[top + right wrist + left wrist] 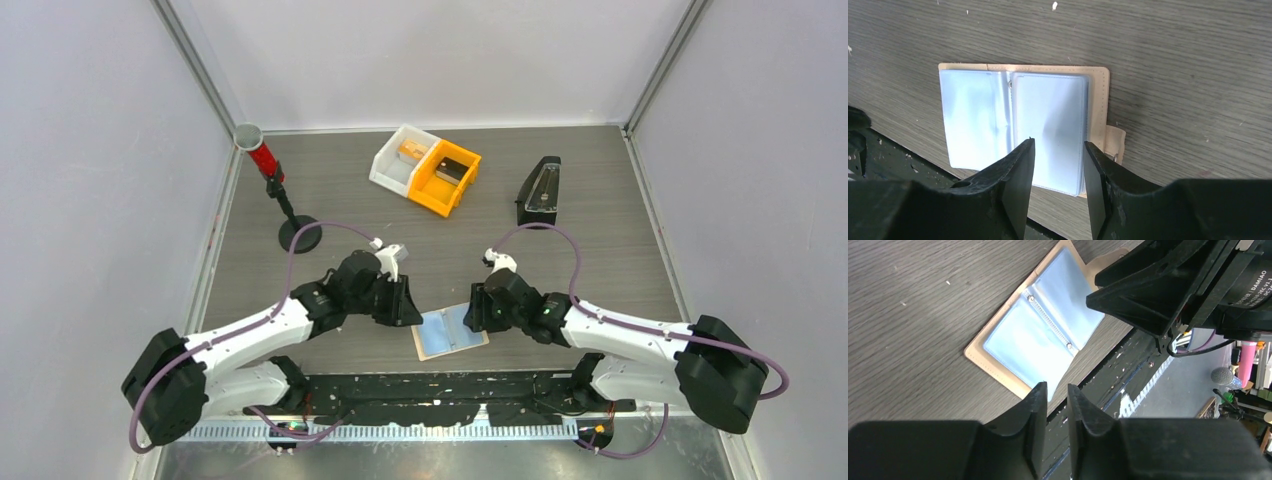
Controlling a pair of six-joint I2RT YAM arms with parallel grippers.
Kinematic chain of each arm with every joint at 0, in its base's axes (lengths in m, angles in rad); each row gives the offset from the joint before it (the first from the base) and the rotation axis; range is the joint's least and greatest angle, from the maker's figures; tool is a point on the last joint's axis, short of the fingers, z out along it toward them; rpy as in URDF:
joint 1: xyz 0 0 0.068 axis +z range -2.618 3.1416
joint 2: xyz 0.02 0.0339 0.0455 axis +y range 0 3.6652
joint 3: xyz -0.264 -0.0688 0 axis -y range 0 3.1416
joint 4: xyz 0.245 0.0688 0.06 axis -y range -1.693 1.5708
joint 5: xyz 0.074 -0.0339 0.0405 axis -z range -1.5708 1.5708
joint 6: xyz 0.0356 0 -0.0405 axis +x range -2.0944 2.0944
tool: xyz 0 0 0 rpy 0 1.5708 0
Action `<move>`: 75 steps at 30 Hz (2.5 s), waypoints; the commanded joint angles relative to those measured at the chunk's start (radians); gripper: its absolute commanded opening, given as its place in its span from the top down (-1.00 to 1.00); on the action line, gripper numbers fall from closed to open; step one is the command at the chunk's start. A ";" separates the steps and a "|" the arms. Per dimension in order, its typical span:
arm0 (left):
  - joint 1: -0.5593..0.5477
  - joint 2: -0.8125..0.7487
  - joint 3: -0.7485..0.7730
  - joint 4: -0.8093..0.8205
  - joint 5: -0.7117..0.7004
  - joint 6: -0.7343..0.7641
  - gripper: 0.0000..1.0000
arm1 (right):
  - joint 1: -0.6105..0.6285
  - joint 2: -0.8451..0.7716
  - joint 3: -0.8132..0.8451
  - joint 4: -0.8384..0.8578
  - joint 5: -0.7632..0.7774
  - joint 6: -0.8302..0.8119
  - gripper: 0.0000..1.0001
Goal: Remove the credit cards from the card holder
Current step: Remove the credit card from the card holder.
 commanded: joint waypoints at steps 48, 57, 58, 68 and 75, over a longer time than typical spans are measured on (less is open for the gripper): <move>-0.024 0.389 -0.049 0.282 0.071 -0.010 1.00 | -0.010 -0.057 -0.030 0.183 -0.205 0.050 0.25; -0.026 0.378 -0.046 0.273 0.075 -0.008 1.00 | -0.010 -0.077 -0.028 0.181 -0.221 0.052 0.14; -0.026 0.376 -0.045 0.272 0.074 -0.008 1.00 | -0.010 -0.076 -0.028 0.182 -0.231 0.053 0.15; -0.026 0.351 -0.047 0.262 0.074 -0.013 1.00 | -0.010 -0.071 -0.057 0.297 -0.295 0.089 0.27; -0.026 0.304 -0.046 0.242 0.065 -0.025 1.00 | -0.010 -0.053 -0.069 0.323 -0.301 0.103 0.25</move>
